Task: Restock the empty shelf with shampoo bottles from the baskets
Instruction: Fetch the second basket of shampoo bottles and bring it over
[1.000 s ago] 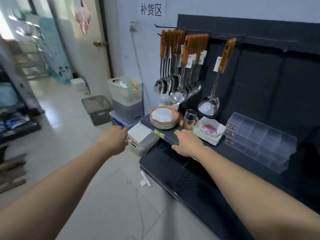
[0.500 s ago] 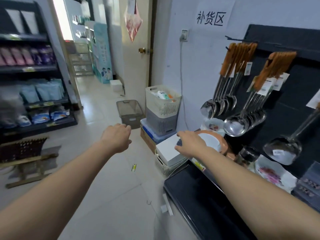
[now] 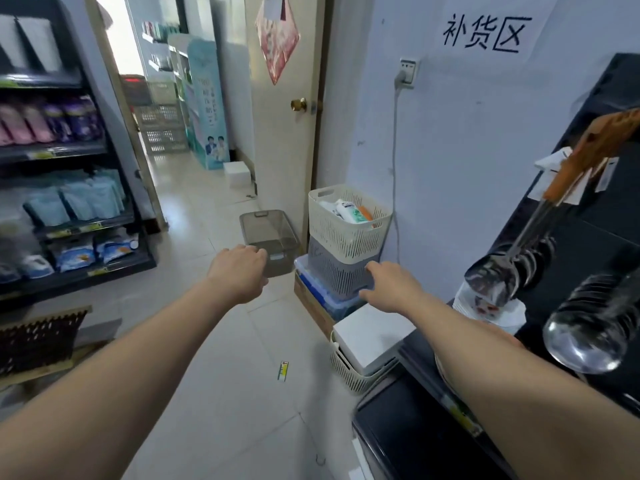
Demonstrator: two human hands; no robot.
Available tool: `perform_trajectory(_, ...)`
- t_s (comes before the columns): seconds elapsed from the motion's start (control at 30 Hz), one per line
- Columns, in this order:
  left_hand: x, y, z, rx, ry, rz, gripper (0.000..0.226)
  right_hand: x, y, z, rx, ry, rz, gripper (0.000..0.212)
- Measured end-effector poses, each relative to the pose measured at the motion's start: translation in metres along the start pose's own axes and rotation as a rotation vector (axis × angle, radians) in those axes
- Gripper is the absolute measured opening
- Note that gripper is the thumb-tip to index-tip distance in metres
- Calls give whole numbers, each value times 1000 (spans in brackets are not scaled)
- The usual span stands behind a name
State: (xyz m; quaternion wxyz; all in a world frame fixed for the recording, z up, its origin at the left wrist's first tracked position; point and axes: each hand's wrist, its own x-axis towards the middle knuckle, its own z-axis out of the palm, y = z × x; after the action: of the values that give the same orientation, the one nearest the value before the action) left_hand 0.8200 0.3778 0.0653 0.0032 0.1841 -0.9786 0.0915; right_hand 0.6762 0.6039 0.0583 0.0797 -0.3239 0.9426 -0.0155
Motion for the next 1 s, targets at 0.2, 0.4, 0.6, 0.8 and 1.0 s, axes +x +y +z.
perform_trajectory(0.2, 98, -12, 15, -13, -1, -1, 37, 95, 17, -3, 20, 8, 26, 47)
perform_trajectory(0.4, 200, -9, 23, -46, 3, 0, 32, 197, 40, -16, 69, 0, 42, 51)
perform_trajectory(0.6, 289, -14, 37, -85, -17, 23, 35, 283, 58, -25, 50, -12, 77, 54)
perform_trajectory(0.8, 378, -25, 56, -108, -10, 75, 32, 360, 75, -19, 138, -51, 167, 52)
perform_trajectory(1.0, 486, -45, 83, -132, -17, 142, 36, 432, 81, -14, 163, -76, 246, 54)
